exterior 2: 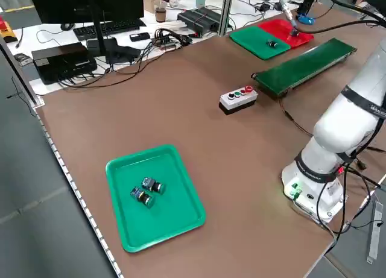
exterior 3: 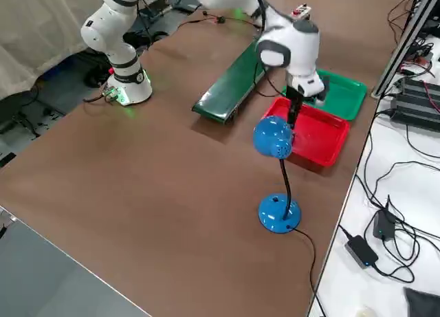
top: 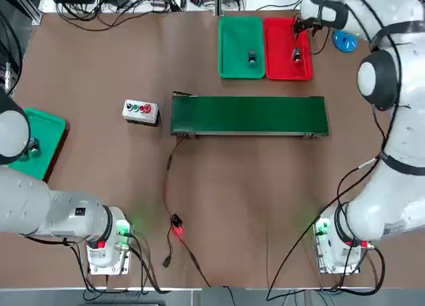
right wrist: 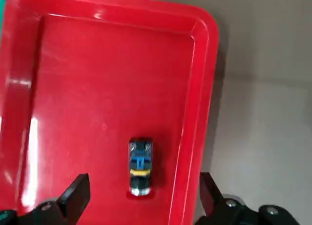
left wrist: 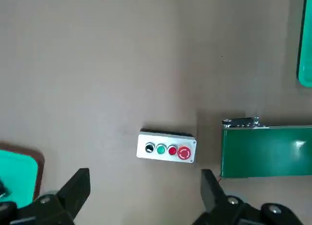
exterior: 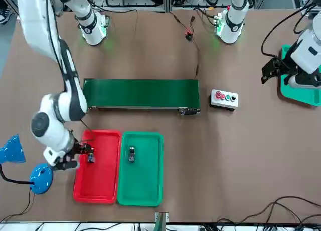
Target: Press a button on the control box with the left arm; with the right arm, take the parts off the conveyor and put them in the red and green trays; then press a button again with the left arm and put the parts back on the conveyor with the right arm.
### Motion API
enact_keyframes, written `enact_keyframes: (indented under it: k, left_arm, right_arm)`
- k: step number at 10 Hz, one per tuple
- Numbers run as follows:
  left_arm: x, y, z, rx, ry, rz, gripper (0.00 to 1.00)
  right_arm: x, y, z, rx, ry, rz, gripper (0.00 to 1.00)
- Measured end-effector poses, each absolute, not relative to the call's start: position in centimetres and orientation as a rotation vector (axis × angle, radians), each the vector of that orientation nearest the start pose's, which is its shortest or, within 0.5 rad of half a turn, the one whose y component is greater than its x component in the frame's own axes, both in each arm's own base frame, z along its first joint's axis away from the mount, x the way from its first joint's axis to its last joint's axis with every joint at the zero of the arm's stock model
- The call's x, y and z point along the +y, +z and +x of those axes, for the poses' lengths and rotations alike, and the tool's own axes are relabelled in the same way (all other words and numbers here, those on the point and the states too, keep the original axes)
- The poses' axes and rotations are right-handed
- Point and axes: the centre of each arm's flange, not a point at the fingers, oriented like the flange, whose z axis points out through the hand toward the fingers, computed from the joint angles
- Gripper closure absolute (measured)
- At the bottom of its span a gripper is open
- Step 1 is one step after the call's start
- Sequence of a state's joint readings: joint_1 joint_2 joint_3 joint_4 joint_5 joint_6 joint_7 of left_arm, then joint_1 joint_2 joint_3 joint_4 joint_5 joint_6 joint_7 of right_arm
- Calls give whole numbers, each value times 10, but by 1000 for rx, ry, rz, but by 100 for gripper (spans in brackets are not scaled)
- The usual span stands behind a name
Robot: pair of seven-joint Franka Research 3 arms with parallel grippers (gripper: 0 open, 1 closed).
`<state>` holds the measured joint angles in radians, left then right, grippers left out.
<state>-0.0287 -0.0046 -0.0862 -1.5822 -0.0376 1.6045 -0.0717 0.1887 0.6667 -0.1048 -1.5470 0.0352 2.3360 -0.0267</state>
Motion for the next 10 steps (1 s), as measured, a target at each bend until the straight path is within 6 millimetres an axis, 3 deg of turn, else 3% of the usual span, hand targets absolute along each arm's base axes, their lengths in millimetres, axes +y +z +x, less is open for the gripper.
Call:
enact_keyframes:
  k: [6, 10]
  left_arm:
    - [-62, 623, 553, 50, -31, -3180, 0]
    - [-62, 621, 553, 49, -26, -3180, 0]
  right_arm:
    - [75, 216, 719, -194, -260, -3166, 1]
    - [78, 200, 714, -204, -219, -3170, 1]
